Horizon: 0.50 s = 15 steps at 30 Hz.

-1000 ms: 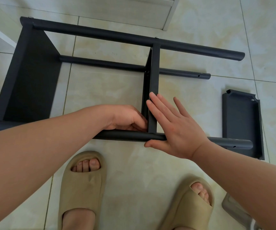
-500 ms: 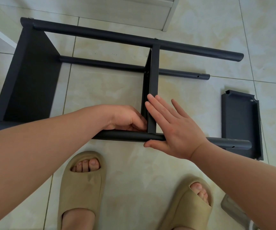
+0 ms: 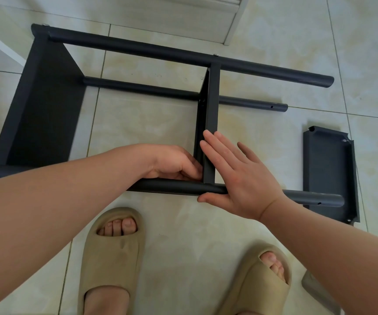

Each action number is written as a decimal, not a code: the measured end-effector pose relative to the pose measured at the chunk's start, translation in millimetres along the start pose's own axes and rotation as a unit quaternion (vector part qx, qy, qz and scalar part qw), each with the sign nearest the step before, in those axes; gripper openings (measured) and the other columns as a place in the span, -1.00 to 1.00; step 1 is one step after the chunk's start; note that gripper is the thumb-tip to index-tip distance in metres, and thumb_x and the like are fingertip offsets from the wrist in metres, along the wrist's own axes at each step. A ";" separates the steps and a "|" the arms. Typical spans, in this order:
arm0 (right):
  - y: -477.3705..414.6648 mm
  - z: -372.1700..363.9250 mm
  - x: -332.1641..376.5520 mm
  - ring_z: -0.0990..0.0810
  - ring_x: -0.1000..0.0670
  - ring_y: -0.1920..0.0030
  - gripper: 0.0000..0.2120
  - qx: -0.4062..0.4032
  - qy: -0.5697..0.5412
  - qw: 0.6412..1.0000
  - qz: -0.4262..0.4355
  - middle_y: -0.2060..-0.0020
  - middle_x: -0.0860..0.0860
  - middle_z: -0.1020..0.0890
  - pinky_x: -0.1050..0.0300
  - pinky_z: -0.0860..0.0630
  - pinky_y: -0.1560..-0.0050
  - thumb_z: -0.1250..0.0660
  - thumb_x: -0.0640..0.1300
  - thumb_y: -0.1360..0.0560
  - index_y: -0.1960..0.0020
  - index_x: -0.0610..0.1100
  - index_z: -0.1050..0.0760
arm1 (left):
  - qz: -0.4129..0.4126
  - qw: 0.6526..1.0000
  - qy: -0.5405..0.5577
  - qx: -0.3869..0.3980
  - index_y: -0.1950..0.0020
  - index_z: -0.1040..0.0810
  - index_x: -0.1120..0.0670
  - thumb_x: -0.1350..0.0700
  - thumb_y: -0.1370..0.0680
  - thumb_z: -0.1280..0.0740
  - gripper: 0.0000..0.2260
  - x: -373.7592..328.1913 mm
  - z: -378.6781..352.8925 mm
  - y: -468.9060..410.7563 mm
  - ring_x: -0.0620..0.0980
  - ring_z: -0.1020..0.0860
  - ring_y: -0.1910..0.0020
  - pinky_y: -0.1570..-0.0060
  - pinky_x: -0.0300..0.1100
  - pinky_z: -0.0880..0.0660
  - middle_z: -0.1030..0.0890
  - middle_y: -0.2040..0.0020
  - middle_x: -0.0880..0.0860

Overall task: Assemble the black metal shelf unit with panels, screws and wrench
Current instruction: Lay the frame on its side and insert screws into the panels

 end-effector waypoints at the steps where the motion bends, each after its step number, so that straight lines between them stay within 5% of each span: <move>1: 0.0 0.0 -0.2 -0.03 -0.02 -0.63 -0.06 0.001 0.000 1.000 -0.001 -0.64 0.00 -0.06 -0.26 -0.28 -0.49 -0.05 0.50 -0.51 -0.64 -0.14 -0.12 | 0.003 1.000 0.001 0.004 0.04 -0.63 0.23 0.37 -0.56 -0.25 -0.83 0.2 -0.9 0.4 0.00 -0.65 0.23 0.05 -0.17 -0.58 -0.67 0.22 0.13; 6: 0.1 0.3 0.1 -0.02 -0.02 -0.63 -0.06 0.000 -0.001 1.000 -0.001 -0.64 0.00 -0.06 -0.25 -0.28 -0.49 -0.05 0.50 -0.51 -0.64 -0.13 -0.12 | 0.001 1.000 -0.024 -0.011 -0.02 -0.64 0.19 0.29 -0.57 -0.31 -0.87 -0.2 -0.2 -1.5 0.11 -0.64 0.02 -0.21 0.03 -0.53 -0.67 -0.04 0.27; 15: 0.0 0.3 -0.4 -0.02 0.00 -0.63 -0.07 -0.001 -0.002 1.000 -0.003 -0.64 0.01 -0.06 -0.22 -0.30 -0.49 -0.04 0.51 -0.51 -0.64 -0.13 -0.13 | 0.000 1.000 0.003 0.008 0.05 -0.61 0.22 0.41 -0.56 -0.24 -0.82 0.3 -0.3 -0.8 -0.05 -0.65 0.27 0.14 -0.25 -0.59 -0.67 0.24 0.10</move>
Point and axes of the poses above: each hand's wrist, its own y-axis away from the middle knuckle, its own z-axis out of the back of the hand, x = y × z, the point moved 9 cm from there along -y, towards the middle knuckle
